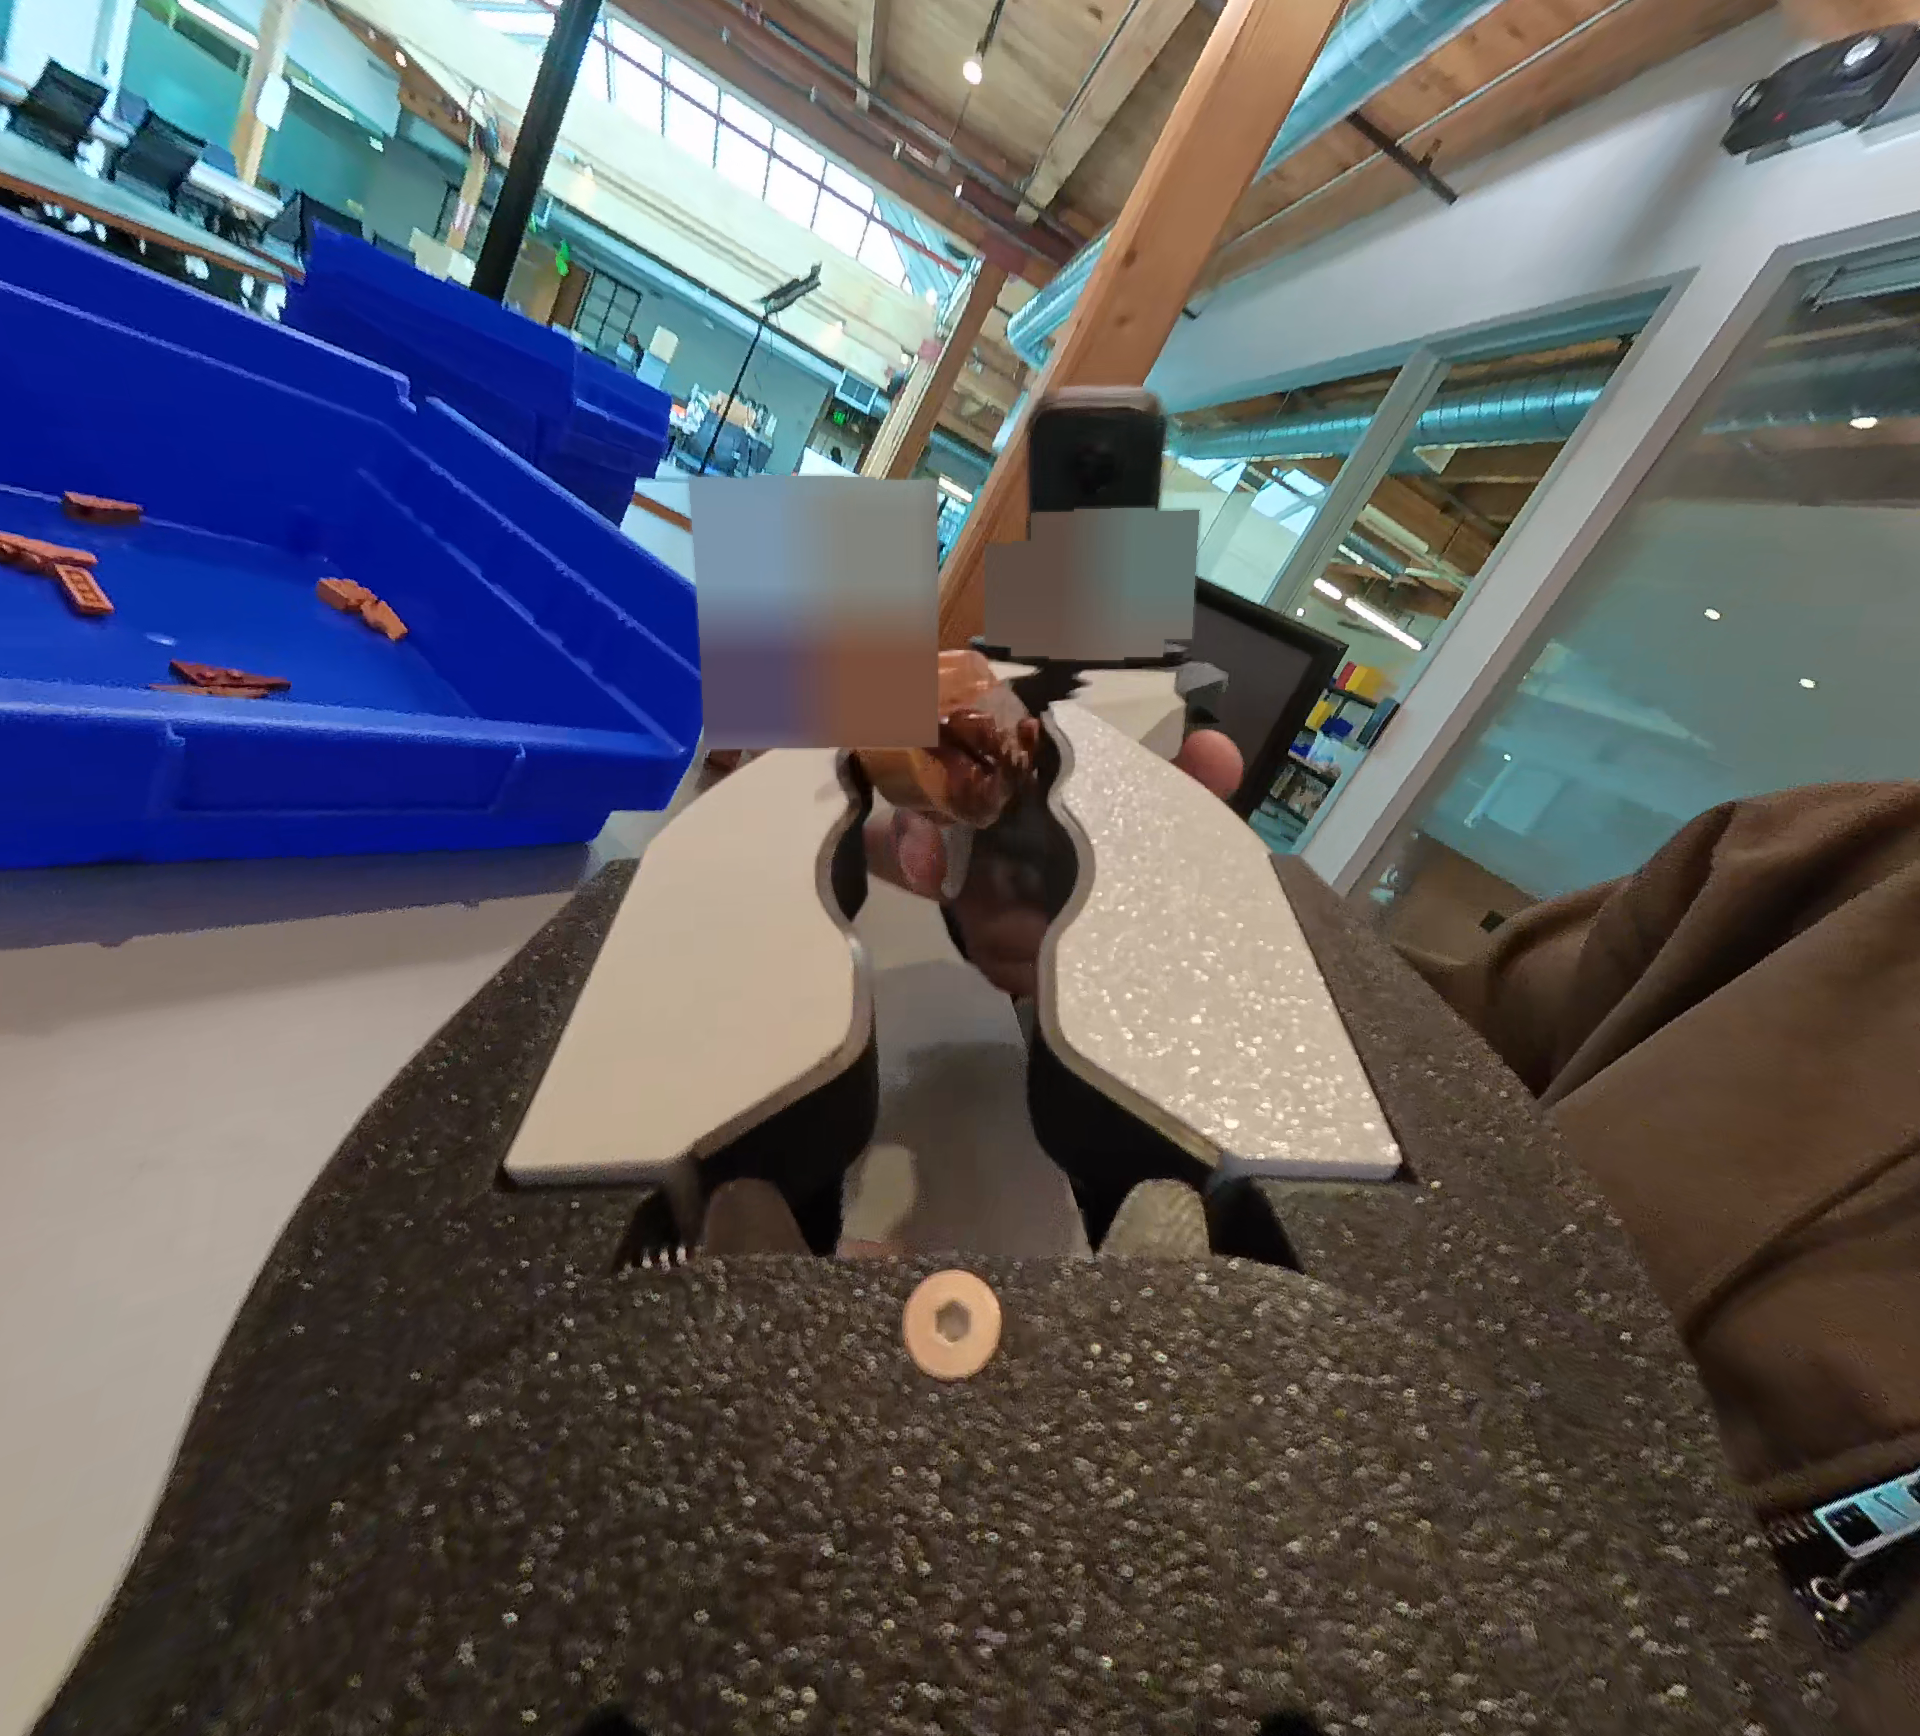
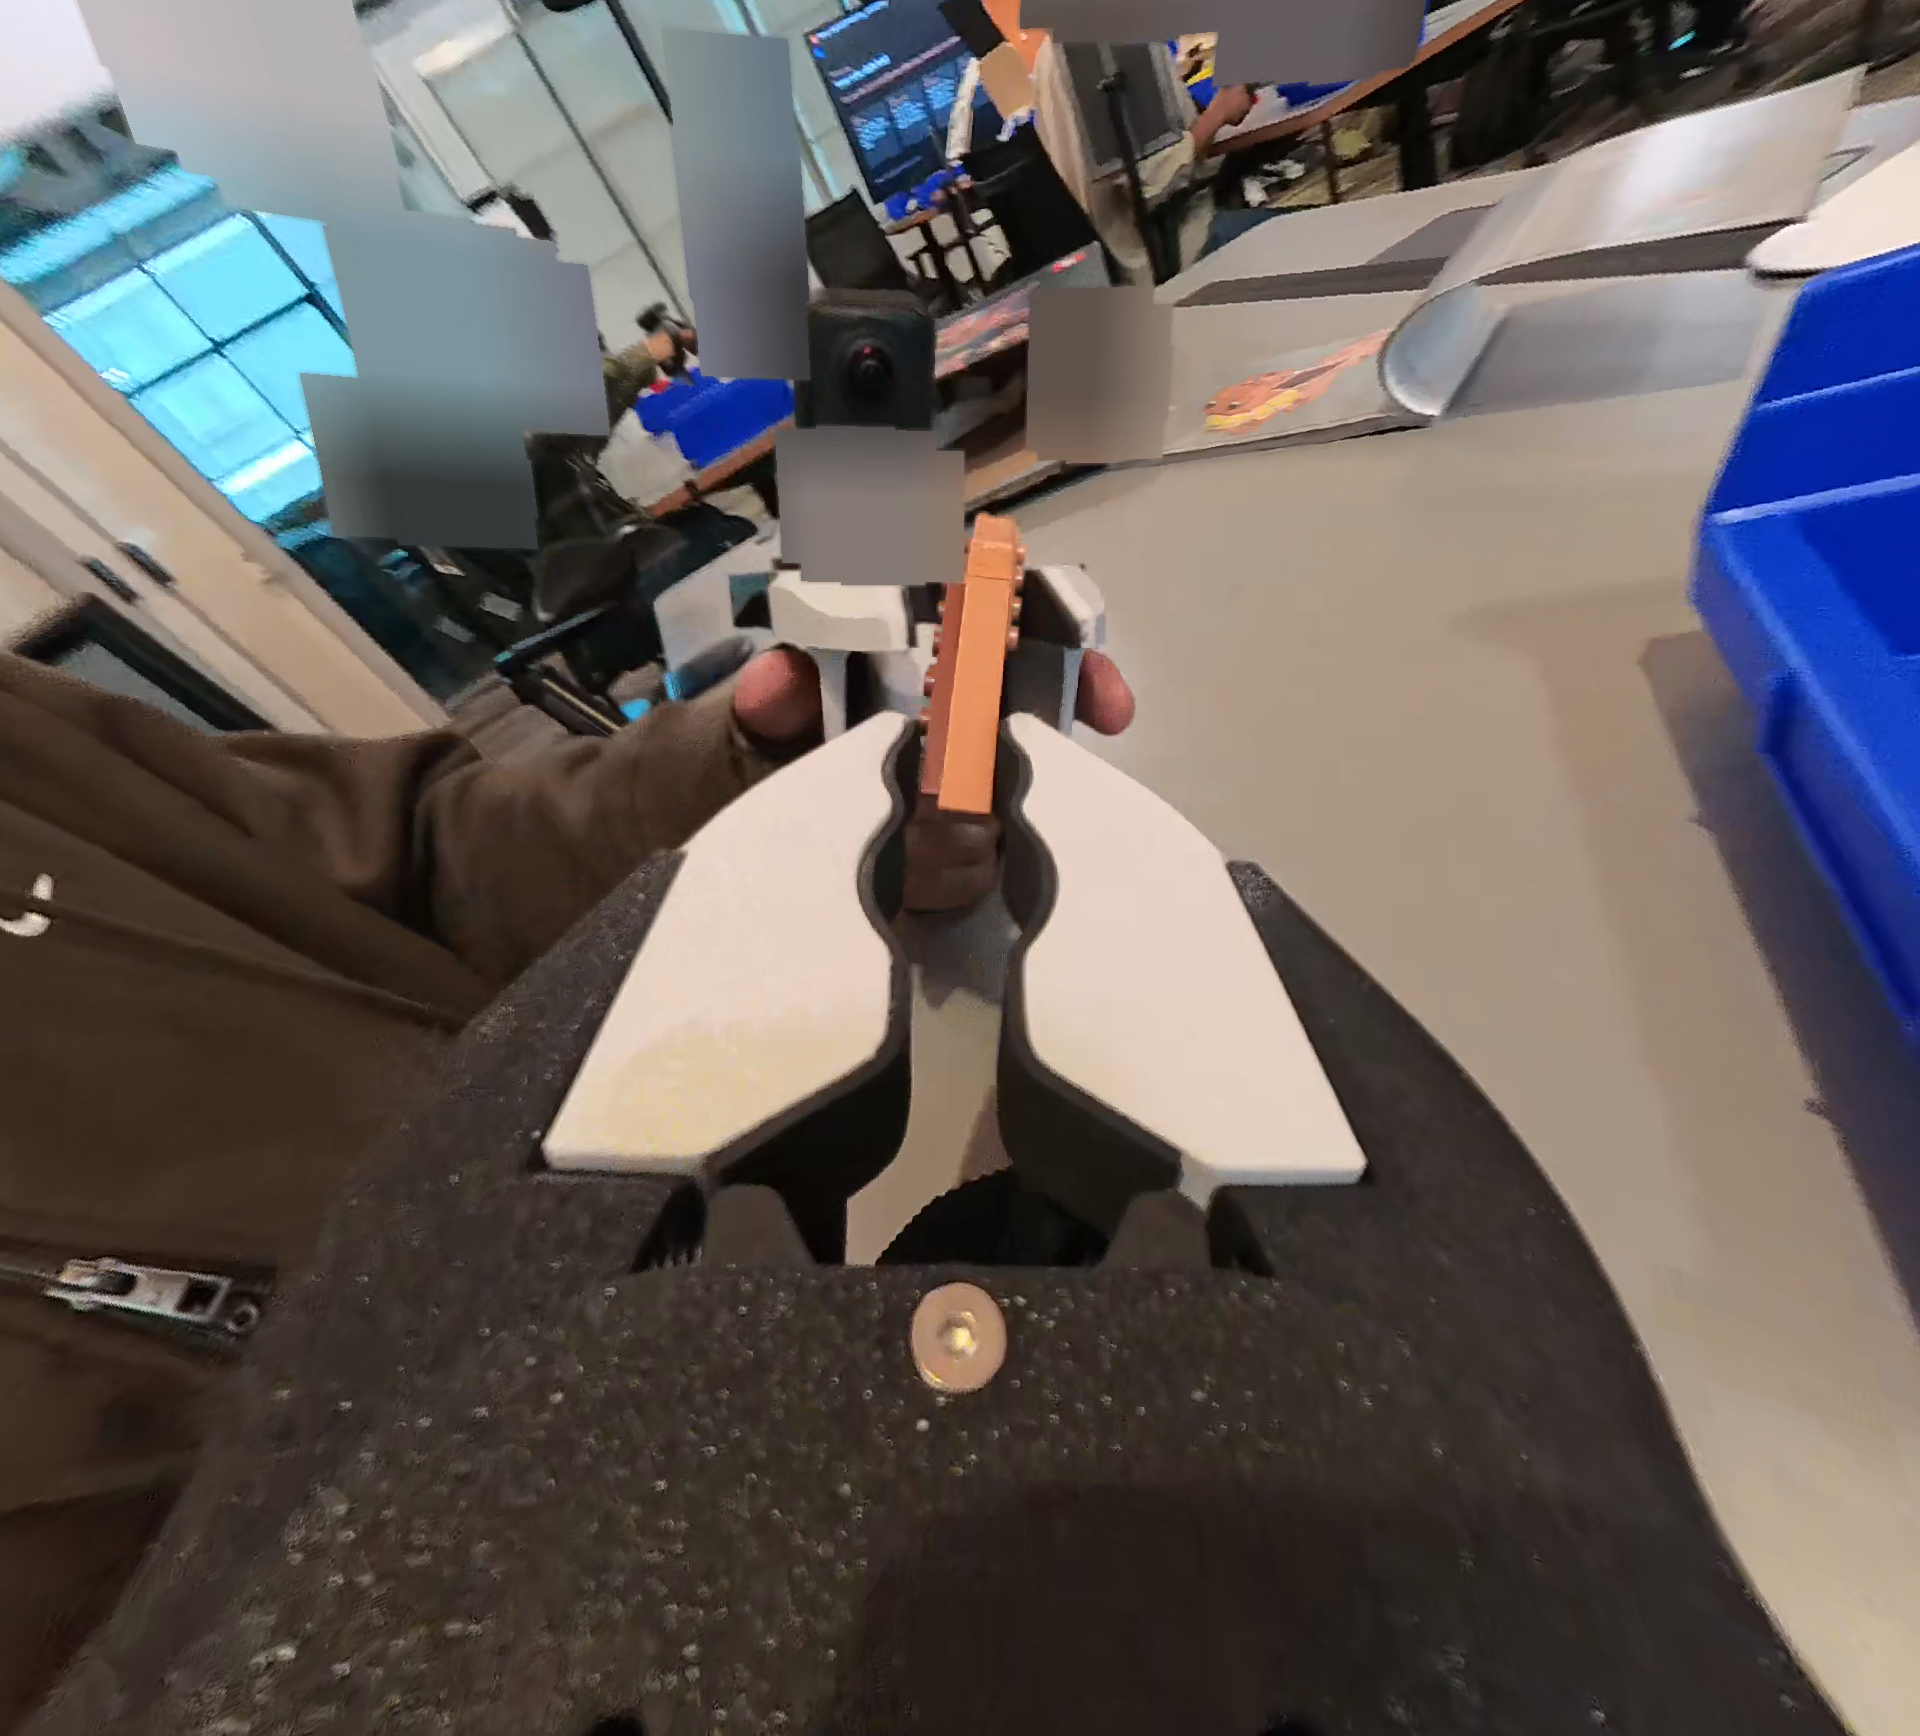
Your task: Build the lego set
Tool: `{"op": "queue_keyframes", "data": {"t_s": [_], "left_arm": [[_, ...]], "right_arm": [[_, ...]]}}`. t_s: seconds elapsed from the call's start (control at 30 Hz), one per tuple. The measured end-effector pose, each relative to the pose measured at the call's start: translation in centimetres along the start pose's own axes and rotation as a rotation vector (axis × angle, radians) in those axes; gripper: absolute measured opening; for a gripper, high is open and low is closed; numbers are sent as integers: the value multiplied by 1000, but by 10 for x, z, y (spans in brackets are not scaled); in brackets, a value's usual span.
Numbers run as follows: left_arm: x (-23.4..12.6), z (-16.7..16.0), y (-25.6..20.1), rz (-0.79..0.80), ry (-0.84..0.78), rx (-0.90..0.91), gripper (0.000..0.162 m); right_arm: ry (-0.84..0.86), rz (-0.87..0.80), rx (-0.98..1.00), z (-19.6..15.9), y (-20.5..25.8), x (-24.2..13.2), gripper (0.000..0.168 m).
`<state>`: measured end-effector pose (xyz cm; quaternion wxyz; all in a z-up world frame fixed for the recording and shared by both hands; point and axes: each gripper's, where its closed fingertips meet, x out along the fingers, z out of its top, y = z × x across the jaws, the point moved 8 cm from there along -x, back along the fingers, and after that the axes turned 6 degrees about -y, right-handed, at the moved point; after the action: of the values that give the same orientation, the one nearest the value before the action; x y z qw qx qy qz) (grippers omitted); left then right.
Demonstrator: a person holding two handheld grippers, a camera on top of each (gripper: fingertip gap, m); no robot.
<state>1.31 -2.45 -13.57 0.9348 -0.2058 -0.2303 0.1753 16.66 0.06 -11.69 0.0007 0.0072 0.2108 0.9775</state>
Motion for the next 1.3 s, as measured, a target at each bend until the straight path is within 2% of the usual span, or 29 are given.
{"op": "queue_keyframes", "data": {"t_s": [0.2, 0.3, 0.47, 0.67, 0.83, 1.0, 1.3], "left_arm": [[24, -12, -3, -71, 97, -64, 25], [38, -17, -8, -141, 77, -129, 19], [62, -31, -10, -173, 40, -211, 19], [91, -50, -13, -223, 10, -291, 19], [109, -59, -14, -240, -2, -306, 19], [121, -62, -14, -246, -85, -338, 18], [133, -71, -15, -252, -105, -357, 18]], "right_arm": [[20, -103, -123, 0, 13, -31, 13], [-99, -141, -134, -1, 18, -44, 20], [-321, -161, -102, -10, 22, -70, 30], [-512, -180, -79, -16, 24, -98, 29], [-578, -233, -80, -17, 23, -113, 27], [-640, -251, -76, -23, 22, -127, 27], [-678, -304, -63, -24, 17, -130, 27]]}}
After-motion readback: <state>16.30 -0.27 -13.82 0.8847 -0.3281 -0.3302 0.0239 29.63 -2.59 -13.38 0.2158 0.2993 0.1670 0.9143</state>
